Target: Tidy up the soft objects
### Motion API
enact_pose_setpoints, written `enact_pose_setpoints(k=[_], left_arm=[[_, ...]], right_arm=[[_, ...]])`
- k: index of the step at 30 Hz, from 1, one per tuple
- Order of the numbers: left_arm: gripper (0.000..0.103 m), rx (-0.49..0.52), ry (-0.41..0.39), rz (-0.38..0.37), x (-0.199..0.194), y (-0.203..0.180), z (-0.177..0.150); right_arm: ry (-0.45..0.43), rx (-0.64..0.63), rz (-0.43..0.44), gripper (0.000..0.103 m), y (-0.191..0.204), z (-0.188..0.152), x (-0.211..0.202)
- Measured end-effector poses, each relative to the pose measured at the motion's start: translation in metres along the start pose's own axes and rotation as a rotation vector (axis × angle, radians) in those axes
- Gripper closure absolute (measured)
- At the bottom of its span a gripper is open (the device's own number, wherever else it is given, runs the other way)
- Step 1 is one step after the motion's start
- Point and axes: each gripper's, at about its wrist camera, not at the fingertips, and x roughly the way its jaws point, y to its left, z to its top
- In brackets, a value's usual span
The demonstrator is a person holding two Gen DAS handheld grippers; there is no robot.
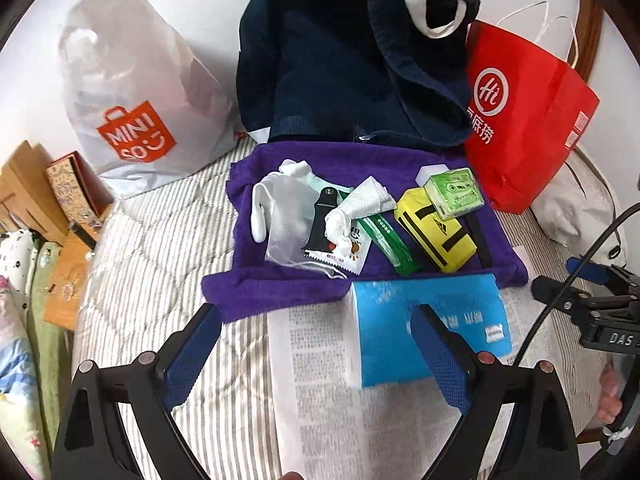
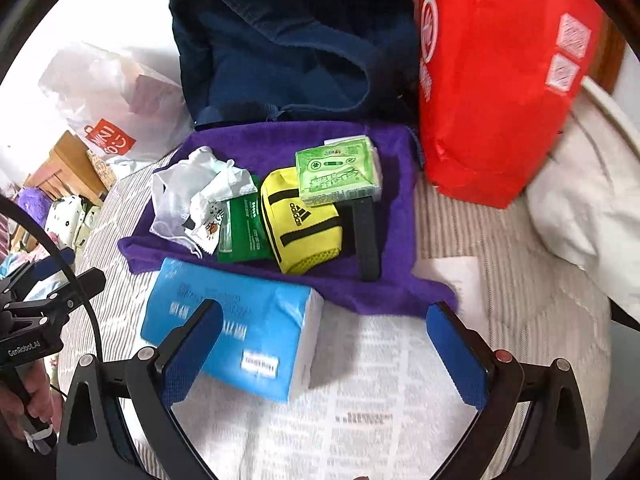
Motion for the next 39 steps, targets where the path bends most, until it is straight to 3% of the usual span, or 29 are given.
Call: enact_pose_setpoints(k=[13, 22, 39], left_arm=[[0.007, -0.016, -0.064, 0.019, -0.048, -0.021, -0.026], [0.007, -0.027, -0.057, 0.029, -0.056, -0.024, -0.049], [0.007, -0.007, -0.090, 0.046, -0.080, -0.029, -0.056]], right_arm=[[-0.041, -0.001, -0.068, 0.002, -0.004, -0.037, -0.056], [-0.069, -0.025, -0.080, 0.002, -0.001, -0.054, -0.080], [-0.084, -0.020, -0.097, 0.002, 0.002, -0.073, -0.099]])
